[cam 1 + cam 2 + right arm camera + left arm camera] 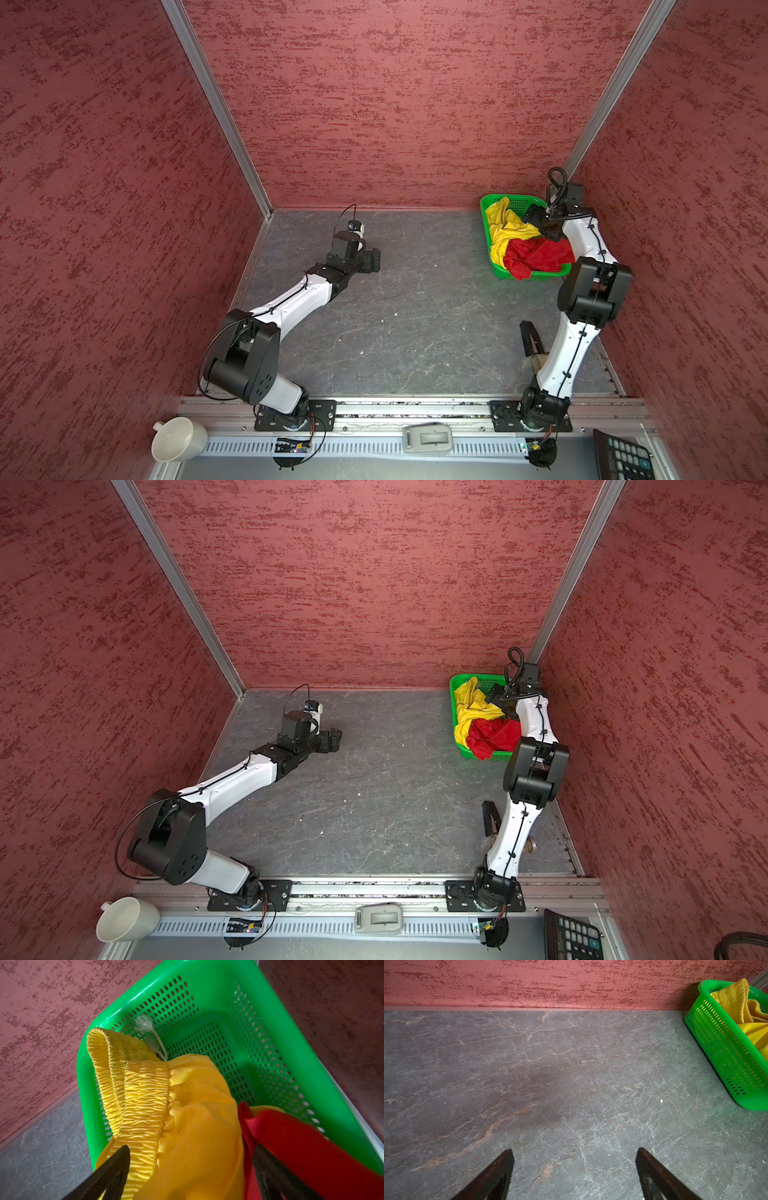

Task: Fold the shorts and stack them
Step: 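Reach the right gripper into the green basket and grasp the yellow shorts, then lift the yellow shorts from the basket with the right gripper onto the table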

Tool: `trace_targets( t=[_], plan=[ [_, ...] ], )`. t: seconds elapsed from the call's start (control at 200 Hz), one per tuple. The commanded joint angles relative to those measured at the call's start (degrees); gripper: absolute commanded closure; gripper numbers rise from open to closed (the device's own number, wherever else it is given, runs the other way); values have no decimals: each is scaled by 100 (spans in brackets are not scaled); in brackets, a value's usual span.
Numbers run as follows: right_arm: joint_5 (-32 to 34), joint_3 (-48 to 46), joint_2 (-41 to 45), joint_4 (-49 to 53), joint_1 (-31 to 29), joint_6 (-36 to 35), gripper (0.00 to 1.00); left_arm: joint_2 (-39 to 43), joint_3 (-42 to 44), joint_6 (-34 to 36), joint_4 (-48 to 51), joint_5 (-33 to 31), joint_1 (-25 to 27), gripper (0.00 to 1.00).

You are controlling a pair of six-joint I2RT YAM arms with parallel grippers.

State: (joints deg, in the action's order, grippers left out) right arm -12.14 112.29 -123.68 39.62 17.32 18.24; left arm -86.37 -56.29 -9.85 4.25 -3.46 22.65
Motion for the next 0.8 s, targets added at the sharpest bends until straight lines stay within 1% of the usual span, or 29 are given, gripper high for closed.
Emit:
trace_targets(
  t=[0.0,0.075,0.16,0.22,0.266,0.336,0.476,0.601,0.681,0.797],
  plan=[
    [-405,342,-167,-389,-3,289,28,-56,-163,-35,-7,14,-31,7],
    [-601,441,-276,-431,-9,409,45,-55,-167,-35,-3,12,-20,7],
    [-793,447,-251,-601,-9,543,68,-25,-177,-28,11,-1,-24,7],
    [-836,394,-125,-794,-18,624,82,14,-184,-10,34,-24,-20,8],
    [-864,335,15,-977,-18,682,91,49,-189,-3,37,-44,-24,7],
    [-908,261,263,-1295,-18,754,99,105,-197,24,37,-82,-24,7],
    [-1046,309,621,-1963,-18,953,100,182,-236,34,19,-128,-35,8],
    [-1306,573,691,-2583,-18,1212,100,220,-302,44,32,-137,-33,8],
    [-1510,928,585,-2850,-18,1397,100,256,-333,53,24,-149,-33,7],
    [-1795,1741,292,-3020,-26,1643,100,328,-373,53,13,-158,-33,7]
  ],
)
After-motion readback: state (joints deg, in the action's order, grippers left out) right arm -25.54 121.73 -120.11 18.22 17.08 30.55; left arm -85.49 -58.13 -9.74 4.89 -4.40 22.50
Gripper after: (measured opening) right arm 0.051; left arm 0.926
